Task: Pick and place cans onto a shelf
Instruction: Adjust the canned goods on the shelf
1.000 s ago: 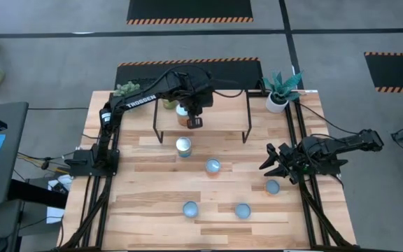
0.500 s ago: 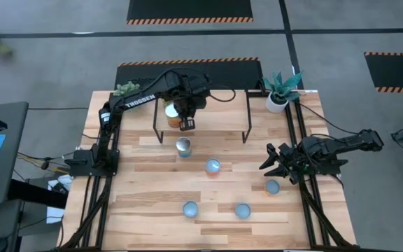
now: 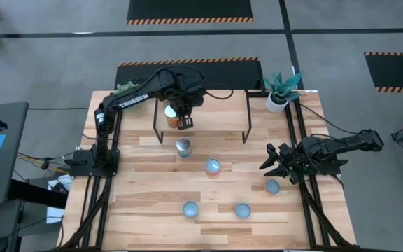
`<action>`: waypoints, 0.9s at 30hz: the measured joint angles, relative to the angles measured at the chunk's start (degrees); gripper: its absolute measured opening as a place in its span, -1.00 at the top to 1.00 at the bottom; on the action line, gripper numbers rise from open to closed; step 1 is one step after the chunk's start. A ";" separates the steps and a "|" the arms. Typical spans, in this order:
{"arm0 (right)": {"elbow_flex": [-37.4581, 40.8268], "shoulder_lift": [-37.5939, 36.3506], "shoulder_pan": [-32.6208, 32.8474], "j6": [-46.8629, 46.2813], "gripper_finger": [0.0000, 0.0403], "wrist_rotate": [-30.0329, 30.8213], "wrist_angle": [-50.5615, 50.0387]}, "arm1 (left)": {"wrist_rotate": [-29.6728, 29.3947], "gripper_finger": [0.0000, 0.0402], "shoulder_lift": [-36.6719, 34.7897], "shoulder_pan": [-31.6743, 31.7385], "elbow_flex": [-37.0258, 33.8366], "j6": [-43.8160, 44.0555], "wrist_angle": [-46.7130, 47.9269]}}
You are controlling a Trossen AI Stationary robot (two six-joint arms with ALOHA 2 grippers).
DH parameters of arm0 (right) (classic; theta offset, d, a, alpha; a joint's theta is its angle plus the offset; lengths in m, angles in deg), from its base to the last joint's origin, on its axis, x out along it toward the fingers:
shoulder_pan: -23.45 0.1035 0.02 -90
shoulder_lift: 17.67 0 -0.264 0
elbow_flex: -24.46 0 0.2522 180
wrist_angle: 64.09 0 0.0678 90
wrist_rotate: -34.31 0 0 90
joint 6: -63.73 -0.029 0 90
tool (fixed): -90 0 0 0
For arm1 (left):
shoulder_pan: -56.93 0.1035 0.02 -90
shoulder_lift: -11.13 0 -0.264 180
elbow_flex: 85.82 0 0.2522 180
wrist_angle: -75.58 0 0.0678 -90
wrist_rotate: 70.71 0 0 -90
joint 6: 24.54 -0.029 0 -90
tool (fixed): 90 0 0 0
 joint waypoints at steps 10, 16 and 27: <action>0.00 0.00 0.02 -0.04 0.10 -0.01 0.00 | -3.41 1.00 -0.04 -0.46 0.00 0.66 0.00; 0.00 0.00 0.04 -0.04 0.10 -0.04 0.00 | -3.48 1.00 -0.43 -0.80 0.00 0.88 0.00; 0.00 0.00 0.04 -0.04 0.10 -0.04 0.00 | -4.79 1.00 -0.41 -1.00 0.00 4.56 -0.02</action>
